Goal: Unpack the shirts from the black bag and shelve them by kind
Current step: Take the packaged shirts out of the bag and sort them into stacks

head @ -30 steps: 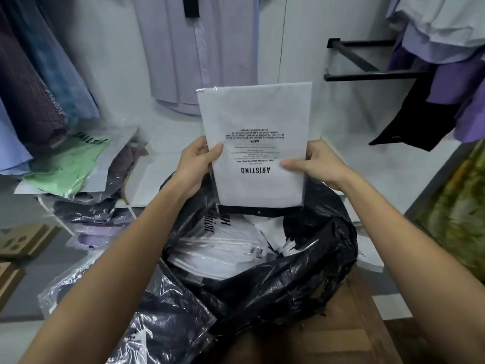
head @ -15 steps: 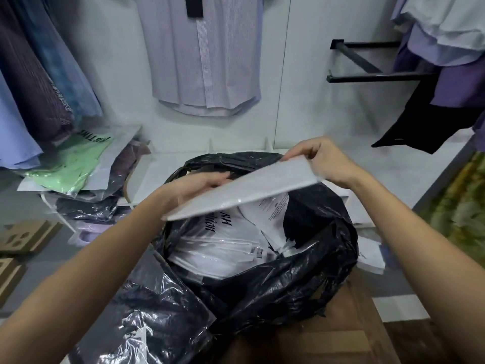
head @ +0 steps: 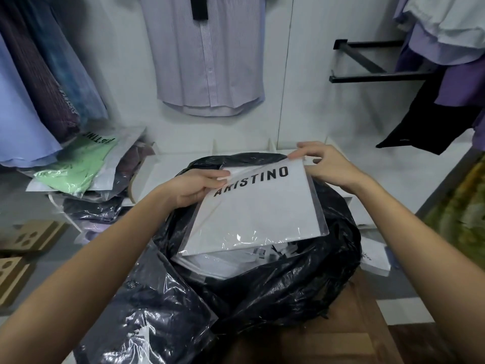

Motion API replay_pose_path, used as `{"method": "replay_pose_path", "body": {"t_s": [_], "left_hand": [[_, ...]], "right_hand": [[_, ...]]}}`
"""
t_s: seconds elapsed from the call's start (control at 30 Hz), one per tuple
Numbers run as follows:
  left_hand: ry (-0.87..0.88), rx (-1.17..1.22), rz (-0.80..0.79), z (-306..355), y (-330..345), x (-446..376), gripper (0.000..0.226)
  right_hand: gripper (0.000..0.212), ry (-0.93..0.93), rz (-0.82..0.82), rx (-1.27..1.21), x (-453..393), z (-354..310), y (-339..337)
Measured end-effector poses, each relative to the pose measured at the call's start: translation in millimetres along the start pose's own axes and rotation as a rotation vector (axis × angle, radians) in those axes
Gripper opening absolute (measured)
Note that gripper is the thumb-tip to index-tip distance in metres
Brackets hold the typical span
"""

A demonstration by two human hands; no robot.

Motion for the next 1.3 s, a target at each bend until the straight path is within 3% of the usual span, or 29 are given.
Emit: {"method": "replay_pose_path", "body": {"t_s": [0.1, 0.23, 0.37, 0.43, 0.63, 0.73, 0.8, 0.93, 1.13, 1.3], "left_hand": [[0.098, 0.076, 0.1, 10.1, -5.0, 8.1, 0.051], [0.251, 0.315, 0.173, 25.1, 1.6, 11.6, 0.087], [0.356, 0.305, 0.179, 36.3, 13.5, 13.4, 0.052], [0.393, 0.283, 0.167, 42.5, 24.4, 20.6, 0.046], [0.475, 0.109, 0.106, 37.7, 57.0, 19.5, 0.073], [0.462, 0.06, 0.161, 21.5, 73.8, 17.0, 0.084], [0.462, 0.016, 0.134, 8.8, 92.7, 14.9, 0.083], [0.393, -0.086, 0.036, -26.6, 142.6, 13.7, 0.089], [0.335, -0.394, -0.111, -91.5, 236.0, 11.8, 0.097], [0.425, -0.763, -0.205, -148.2, 305.3, 19.0, 0.117]], "right_hand": [[0.031, 0.108, -0.012, -0.171, 0.7, 10.0, 1.2], [0.054, 0.244, -0.077, -0.459, 6.0, 8.7, 16.2], [0.066, 0.248, 0.122, -0.634, 1.6, 8.5, 13.4], [0.069, 0.233, 0.194, -0.652, 3.0, 10.4, 10.0], [0.072, 0.256, 0.163, -0.666, 28.6, 18.8, 5.4], [0.062, 0.284, 0.099, -0.686, 47.6, 35.0, 2.8], [0.053, 0.271, 0.125, -0.561, 66.0, 50.3, -2.4], [0.08, 0.313, 0.184, -0.353, 119.1, 95.4, -6.4], [0.087, 0.561, 0.449, -0.381, 227.6, 158.9, -13.5], [0.096, 0.736, 0.512, -0.393, 303.2, 198.0, -14.9]]}}
Point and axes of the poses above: each hand's wrist, its own x-axis away from the middle knuckle, its own y-axis out of the palm, z = x × y, the point moved 6 cm from there along -x, towards the middle knuckle, and after that the axes turned 5 degrees about z, right-handed, at the moved point
